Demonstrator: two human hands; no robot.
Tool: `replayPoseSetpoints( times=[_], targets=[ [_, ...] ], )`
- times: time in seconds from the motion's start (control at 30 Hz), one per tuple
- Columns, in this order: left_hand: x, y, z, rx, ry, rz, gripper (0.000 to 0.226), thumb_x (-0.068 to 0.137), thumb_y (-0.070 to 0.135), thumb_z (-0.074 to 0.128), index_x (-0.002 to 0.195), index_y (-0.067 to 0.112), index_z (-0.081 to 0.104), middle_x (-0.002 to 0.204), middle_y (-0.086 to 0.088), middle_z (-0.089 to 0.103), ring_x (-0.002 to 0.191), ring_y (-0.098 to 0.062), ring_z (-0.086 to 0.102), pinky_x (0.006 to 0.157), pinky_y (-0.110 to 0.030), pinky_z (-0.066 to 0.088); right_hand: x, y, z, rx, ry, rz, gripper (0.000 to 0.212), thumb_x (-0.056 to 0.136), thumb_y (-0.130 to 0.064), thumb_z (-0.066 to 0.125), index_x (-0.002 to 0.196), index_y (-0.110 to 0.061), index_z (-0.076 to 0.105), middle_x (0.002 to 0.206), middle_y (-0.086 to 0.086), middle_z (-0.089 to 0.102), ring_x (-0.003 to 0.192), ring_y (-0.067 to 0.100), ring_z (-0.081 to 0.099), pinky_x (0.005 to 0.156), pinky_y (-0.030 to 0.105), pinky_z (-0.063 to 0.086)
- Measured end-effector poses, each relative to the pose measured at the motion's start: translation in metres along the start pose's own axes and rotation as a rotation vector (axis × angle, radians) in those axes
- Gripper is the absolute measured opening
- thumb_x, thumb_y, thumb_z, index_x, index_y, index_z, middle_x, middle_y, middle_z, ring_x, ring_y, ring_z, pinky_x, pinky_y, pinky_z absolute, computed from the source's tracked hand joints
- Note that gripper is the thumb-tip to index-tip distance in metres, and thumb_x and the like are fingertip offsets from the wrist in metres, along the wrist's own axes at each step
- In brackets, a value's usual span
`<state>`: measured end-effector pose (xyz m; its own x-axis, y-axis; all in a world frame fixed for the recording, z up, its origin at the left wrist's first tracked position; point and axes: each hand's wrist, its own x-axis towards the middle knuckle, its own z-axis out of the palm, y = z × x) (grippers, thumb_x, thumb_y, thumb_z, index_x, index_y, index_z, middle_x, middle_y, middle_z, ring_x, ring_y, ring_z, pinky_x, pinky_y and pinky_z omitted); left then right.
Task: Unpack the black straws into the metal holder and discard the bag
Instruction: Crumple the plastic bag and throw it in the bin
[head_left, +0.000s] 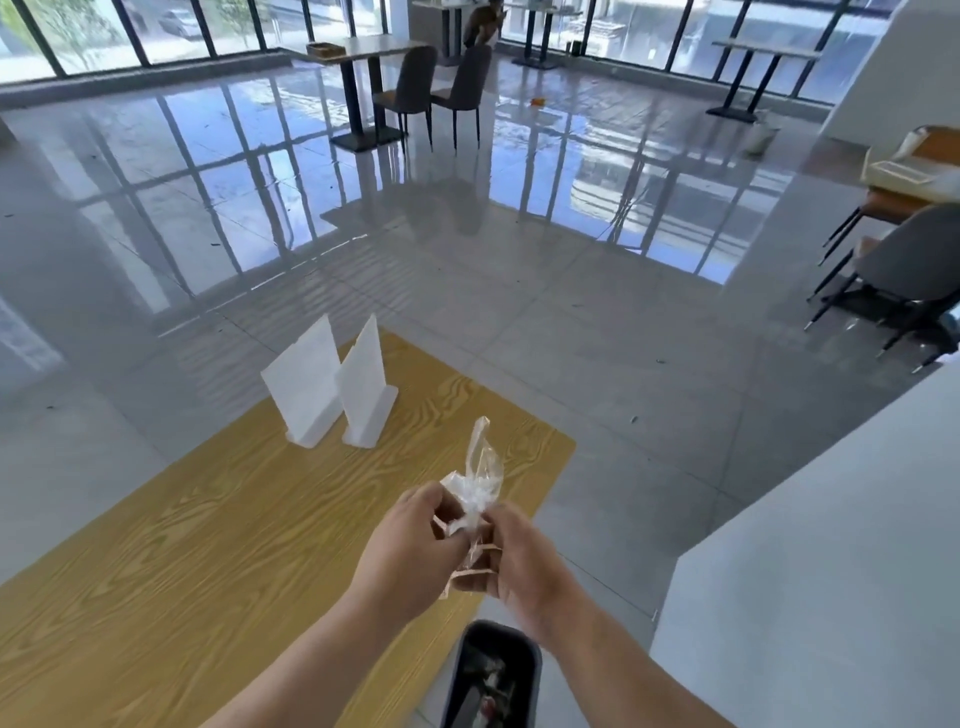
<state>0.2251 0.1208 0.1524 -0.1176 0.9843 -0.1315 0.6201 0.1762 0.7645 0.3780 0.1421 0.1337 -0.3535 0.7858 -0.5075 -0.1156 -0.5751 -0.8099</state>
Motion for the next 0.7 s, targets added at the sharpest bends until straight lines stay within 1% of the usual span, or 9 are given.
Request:
replayPoseSetpoints(
  times=[0.1, 0.2, 0.3, 0.37, 0.43, 0.53, 0.63, 0.67, 0.7],
  targets=[
    [-0.001, -0.013, -0.001, -0.103, -0.064, 0.002, 0.015, 0.085, 0.043, 0.071, 0.081, 0.036, 0.059, 0.082, 0.01, 0.065, 0.06, -0.002, 0.056, 0.056, -0.021, 0.041, -0.008, 0.001, 0.001, -0.036, 0.033, 0.0, 0.052, 0.089, -0.046, 0.071, 0.126, -0.011, 0.062, 0.1, 0.007, 0.074, 0.086, 0.024, 0.069, 0.08, 0.042, 0.059],
    [-0.003, -0.027, -0.001, -0.172, -0.123, 0.065, 0.008, 0.083, 0.037, 0.066, 0.081, 0.032, 0.061, 0.087, 0.016, 0.064, 0.068, -0.006, 0.059, 0.06, -0.027, 0.049, -0.016, 0.006, 0.012, -0.069, 0.082, -0.015, 0.064, 0.082, -0.051, 0.085, 0.124, -0.011, 0.059, 0.096, 0.004, 0.076, 0.082, 0.021, 0.071, 0.076, 0.038, 0.06],
    [-0.015, -0.042, 0.002, -0.198, -0.191, 0.109, 0.006, 0.08, 0.03, 0.062, 0.079, 0.034, 0.057, 0.092, 0.021, 0.061, 0.072, -0.006, 0.06, 0.06, -0.029, 0.051, -0.027, 0.022, 0.024, -0.057, 0.138, 0.001, 0.076, 0.074, -0.056, 0.093, 0.123, -0.01, 0.057, 0.094, 0.003, 0.076, 0.085, 0.019, 0.072, 0.079, 0.039, 0.06],
    [-0.023, -0.053, 0.003, -0.201, -0.229, 0.14, 0.007, 0.078, 0.034, 0.059, 0.08, 0.041, 0.058, 0.096, 0.024, 0.06, 0.075, -0.004, 0.061, 0.06, -0.026, 0.051, -0.034, 0.033, 0.03, -0.057, 0.177, 0.002, 0.07, 0.076, -0.054, 0.092, 0.12, -0.011, 0.058, 0.093, 0.002, 0.077, 0.086, 0.018, 0.073, 0.081, 0.041, 0.061],
    [-0.023, -0.063, 0.005, -0.205, -0.26, 0.161, 0.01, 0.078, 0.034, 0.059, 0.08, 0.043, 0.057, 0.096, 0.024, 0.06, 0.076, -0.004, 0.061, 0.061, -0.027, 0.051, -0.034, 0.041, 0.035, -0.08, 0.234, 0.003, 0.059, 0.081, -0.049, 0.09, 0.117, -0.012, 0.061, 0.09, 0.0, 0.077, 0.085, 0.016, 0.073, 0.078, 0.038, 0.061],
    [-0.022, -0.074, 0.008, -0.208, -0.299, 0.162, 0.01, 0.08, 0.031, 0.063, 0.081, 0.04, 0.057, 0.097, 0.021, 0.059, 0.079, -0.008, 0.061, 0.069, -0.039, 0.057, -0.031, 0.052, 0.039, -0.091, 0.292, 0.006, 0.039, 0.09, -0.039, 0.085, 0.11, -0.016, 0.061, 0.086, -0.005, 0.075, 0.08, 0.012, 0.071, 0.077, 0.035, 0.059],
    [-0.024, -0.082, 0.015, -0.201, -0.326, 0.146, 0.003, 0.08, 0.031, 0.065, 0.082, 0.031, 0.062, 0.091, 0.013, 0.063, 0.081, -0.01, 0.064, 0.075, -0.044, 0.057, -0.03, 0.06, 0.035, -0.079, 0.314, 0.015, 0.028, 0.093, -0.031, 0.083, 0.104, -0.017, 0.062, 0.09, 0.001, 0.076, 0.078, 0.014, 0.069, 0.075, 0.037, 0.056],
    [-0.025, -0.084, 0.019, -0.193, -0.333, 0.147, 0.004, 0.08, 0.03, 0.066, 0.082, 0.029, 0.063, 0.092, 0.011, 0.064, 0.083, -0.011, 0.064, 0.076, -0.044, 0.057, -0.029, 0.063, 0.032, -0.076, 0.331, 0.017, 0.022, 0.094, -0.027, 0.081, 0.102, -0.016, 0.064, 0.091, 0.003, 0.076, 0.077, 0.016, 0.068, 0.073, 0.037, 0.055],
    [-0.026, -0.086, 0.022, -0.181, -0.342, 0.157, 0.004, 0.081, 0.03, 0.068, 0.082, 0.029, 0.064, 0.093, 0.012, 0.065, 0.087, -0.01, 0.065, 0.076, -0.04, 0.056, -0.027, 0.067, 0.026, -0.072, 0.353, 0.019, 0.016, 0.096, -0.022, 0.078, 0.102, -0.014, 0.066, 0.091, 0.005, 0.075, 0.077, 0.019, 0.066, 0.072, 0.037, 0.054]
  ],
)
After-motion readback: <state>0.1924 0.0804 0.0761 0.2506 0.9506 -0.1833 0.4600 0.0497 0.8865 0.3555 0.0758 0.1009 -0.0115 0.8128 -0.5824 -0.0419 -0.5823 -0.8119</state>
